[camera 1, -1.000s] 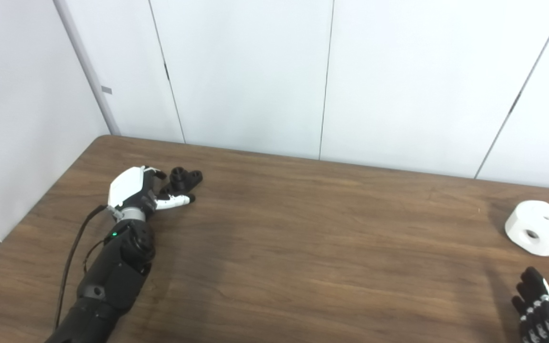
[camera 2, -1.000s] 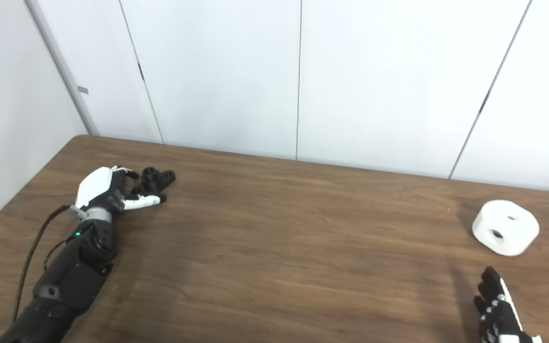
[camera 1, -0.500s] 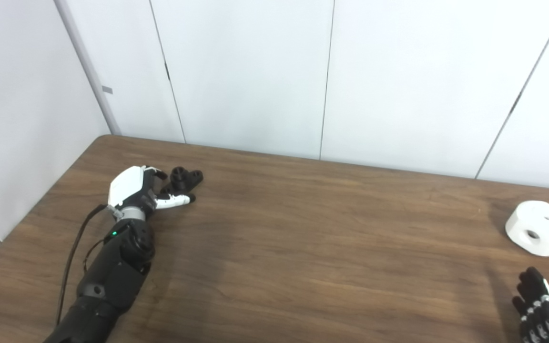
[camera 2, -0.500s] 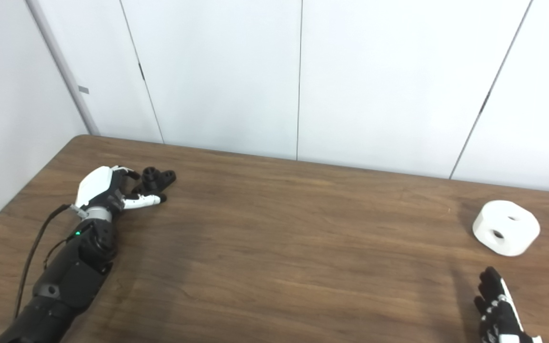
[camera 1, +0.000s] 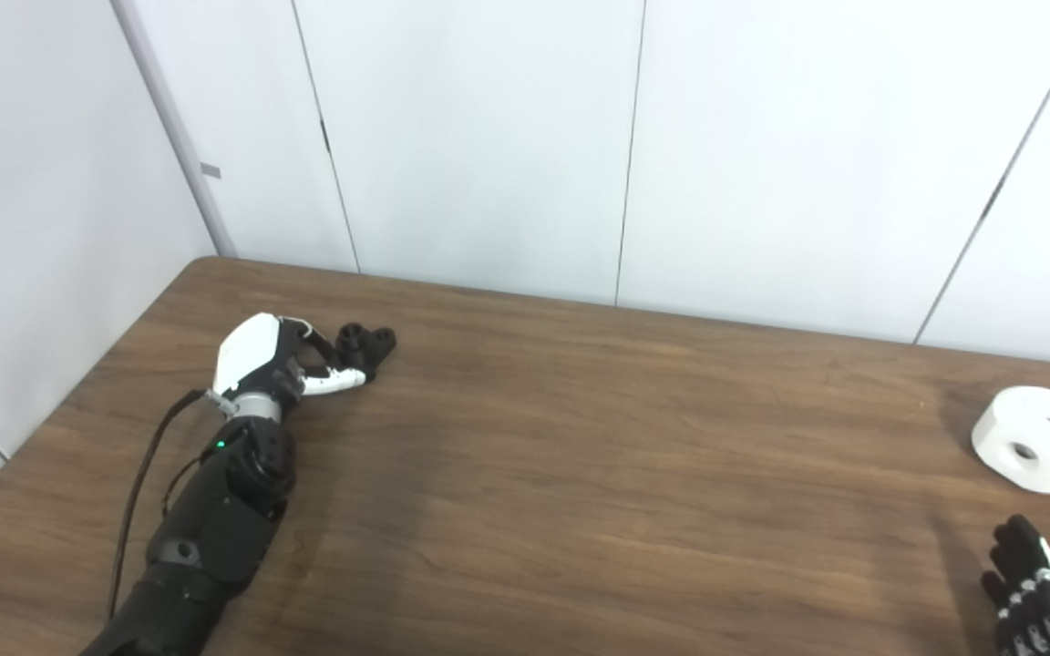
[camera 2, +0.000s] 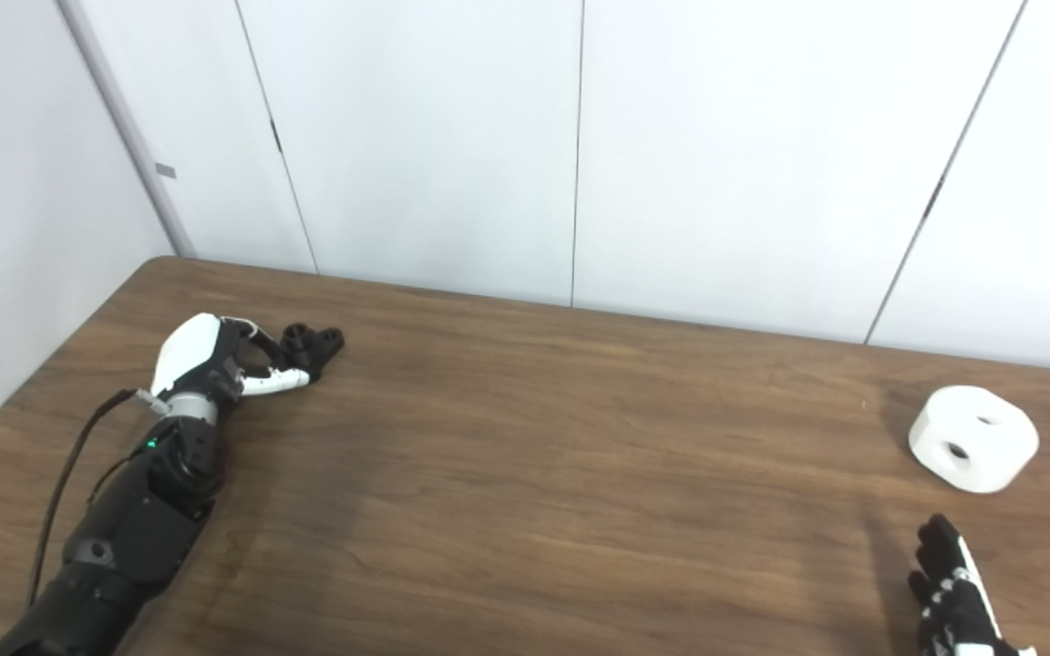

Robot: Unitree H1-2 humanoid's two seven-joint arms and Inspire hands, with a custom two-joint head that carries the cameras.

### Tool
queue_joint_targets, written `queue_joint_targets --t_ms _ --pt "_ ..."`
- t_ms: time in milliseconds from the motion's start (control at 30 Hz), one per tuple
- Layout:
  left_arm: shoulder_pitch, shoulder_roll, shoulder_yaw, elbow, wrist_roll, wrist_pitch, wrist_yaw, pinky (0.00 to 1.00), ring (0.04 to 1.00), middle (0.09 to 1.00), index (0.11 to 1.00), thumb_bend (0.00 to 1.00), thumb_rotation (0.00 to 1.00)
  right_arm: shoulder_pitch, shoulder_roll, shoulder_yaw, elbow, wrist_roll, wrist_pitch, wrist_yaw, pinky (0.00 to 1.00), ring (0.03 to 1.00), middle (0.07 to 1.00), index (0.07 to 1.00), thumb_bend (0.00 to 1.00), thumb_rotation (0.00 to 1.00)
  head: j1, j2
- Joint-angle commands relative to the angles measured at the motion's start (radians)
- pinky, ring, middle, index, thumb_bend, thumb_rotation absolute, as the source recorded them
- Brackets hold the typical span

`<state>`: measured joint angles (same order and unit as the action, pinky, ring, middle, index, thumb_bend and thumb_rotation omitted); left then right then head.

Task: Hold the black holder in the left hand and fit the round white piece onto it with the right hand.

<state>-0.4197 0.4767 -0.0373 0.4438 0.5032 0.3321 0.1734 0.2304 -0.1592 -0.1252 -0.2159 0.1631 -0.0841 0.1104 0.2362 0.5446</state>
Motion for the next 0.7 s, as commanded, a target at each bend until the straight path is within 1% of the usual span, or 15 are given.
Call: queue_joint_targets --t_ms 0,167,300,500,600,667 --pt "-0.022 0.025 0.002 -0.004 0.001 -0.018 0.006 0.99 0.911 0.812 0.487 0.52 0.05 0.002 0.008 -0.004 -0.024 0.002 -0.015 -0.009 1.0 1.0 0.984 0.973 0.68 0.97 0.001 0.001" --pt "-0.02 0.028 0.0 -0.004 0.002 -0.016 0.001 0.98 0.908 0.81 0.487 0.52 0.05 0.001 0.01 -0.003 -0.029 0.0 -0.013 -0.01 1.0 1.0 0.985 0.973 0.67 0.98 0.001 0.001" --pt "-0.021 0.027 0.0 0.008 0.0 -0.032 0.009 0.97 0.906 0.81 0.487 0.52 0.05 -0.001 0.01 -0.002 -0.021 0.0 -0.016 -0.01 1.0 1.0 0.985 0.974 0.67 0.98 -0.006 0.001" --pt "-0.018 0.032 -0.009 0.01 0.005 -0.037 -0.001 0.97 0.908 0.811 0.487 0.52 0.05 -0.003 0.014 0.0 -0.031 0.0 -0.007 -0.012 1.0 1.0 0.984 0.972 0.66 0.98 -0.012 0.002" --pt "-0.009 0.032 -0.008 -0.006 0.002 -0.034 -0.009 0.97 0.91 0.811 0.487 0.52 0.05 -0.001 0.015 0.001 -0.035 -0.003 -0.004 -0.014 1.0 1.0 0.984 0.973 0.66 0.98 -0.012 0.001" --pt "0.0 0.028 -0.007 -0.032 0.003 -0.017 -0.018 0.96 0.916 0.816 0.487 0.52 0.05 0.0 0.014 0.002 -0.037 -0.004 -0.003 -0.014 1.0 1.0 0.985 0.973 0.65 0.98 -0.012 0.001"
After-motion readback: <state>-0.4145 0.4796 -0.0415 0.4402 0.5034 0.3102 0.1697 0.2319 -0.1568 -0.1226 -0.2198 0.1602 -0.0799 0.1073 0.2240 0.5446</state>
